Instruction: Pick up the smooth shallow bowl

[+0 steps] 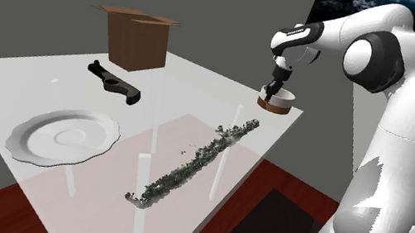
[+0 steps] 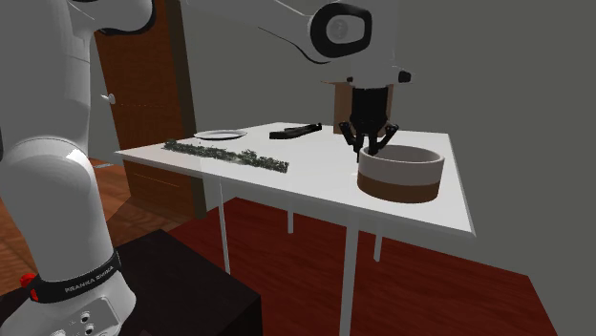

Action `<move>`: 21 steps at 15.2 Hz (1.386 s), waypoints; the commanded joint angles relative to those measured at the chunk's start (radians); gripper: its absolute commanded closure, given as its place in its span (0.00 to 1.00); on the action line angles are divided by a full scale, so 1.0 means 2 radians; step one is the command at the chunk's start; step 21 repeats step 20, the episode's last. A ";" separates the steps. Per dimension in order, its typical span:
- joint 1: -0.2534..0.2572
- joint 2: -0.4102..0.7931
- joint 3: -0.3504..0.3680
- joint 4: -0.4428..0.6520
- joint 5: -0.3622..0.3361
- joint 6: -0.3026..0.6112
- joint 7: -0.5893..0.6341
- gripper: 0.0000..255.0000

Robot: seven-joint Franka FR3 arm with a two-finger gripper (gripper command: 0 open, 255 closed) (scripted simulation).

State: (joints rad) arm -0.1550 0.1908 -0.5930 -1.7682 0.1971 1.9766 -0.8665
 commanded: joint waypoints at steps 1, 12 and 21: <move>0.000 0.001 0.000 -0.001 0.000 0.000 0.000 1.00; -0.001 -0.008 -0.003 0.050 -0.008 -0.057 0.009 1.00; -0.004 -0.007 -0.004 0.092 -0.010 -0.099 0.012 1.00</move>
